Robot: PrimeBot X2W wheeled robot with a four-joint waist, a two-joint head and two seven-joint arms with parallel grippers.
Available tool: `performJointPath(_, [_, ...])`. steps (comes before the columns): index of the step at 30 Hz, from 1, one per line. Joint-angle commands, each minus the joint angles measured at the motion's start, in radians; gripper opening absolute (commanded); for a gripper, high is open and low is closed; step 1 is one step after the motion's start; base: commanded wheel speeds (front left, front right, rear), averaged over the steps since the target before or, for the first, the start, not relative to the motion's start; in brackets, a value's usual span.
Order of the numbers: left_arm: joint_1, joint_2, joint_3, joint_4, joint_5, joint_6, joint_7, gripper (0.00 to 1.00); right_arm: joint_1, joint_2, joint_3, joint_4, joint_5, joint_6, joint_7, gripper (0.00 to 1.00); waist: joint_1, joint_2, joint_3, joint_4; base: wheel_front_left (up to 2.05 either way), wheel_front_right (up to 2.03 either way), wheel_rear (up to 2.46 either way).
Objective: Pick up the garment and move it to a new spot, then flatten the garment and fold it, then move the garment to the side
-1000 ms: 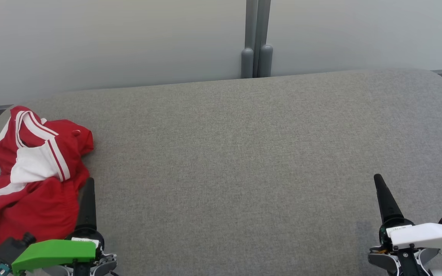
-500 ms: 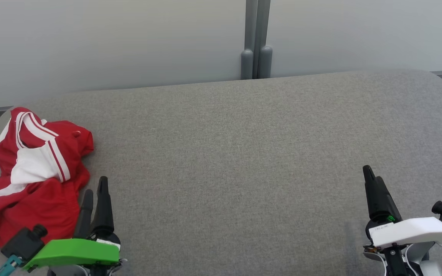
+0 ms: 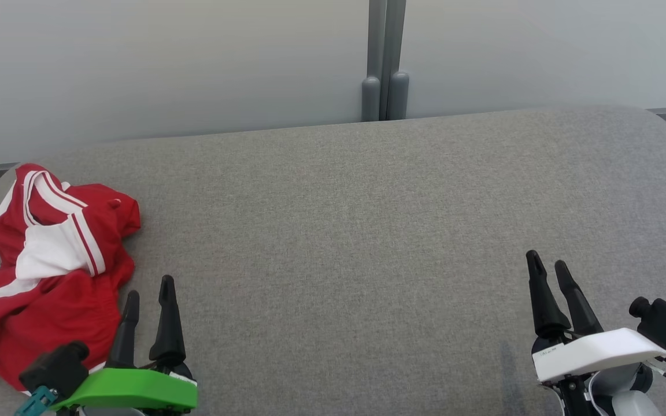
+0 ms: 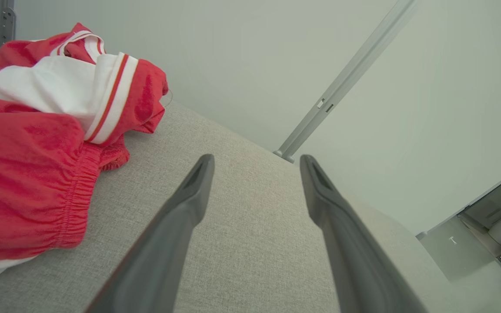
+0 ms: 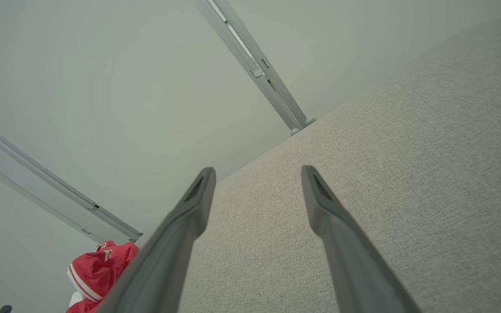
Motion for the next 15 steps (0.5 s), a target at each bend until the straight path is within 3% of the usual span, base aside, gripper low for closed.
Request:
performJointPath(1, [0.003,0.009,0.001,-0.01,0.042,0.008,-0.011,1.0,0.001,-0.006,0.007,-0.013,-0.042,0.001,-0.013,1.0,0.0,0.0,0.0,-0.001,0.0,0.0,0.0])
performJointPath(15, [0.022,0.016,0.007,0.006,0.196,0.025,-0.046,1.0,-0.01,-0.007,0.028,0.002,-0.212,0.001,-0.049,1.0,0.0,0.0,-0.002,-0.004,0.0,0.0,0.0])
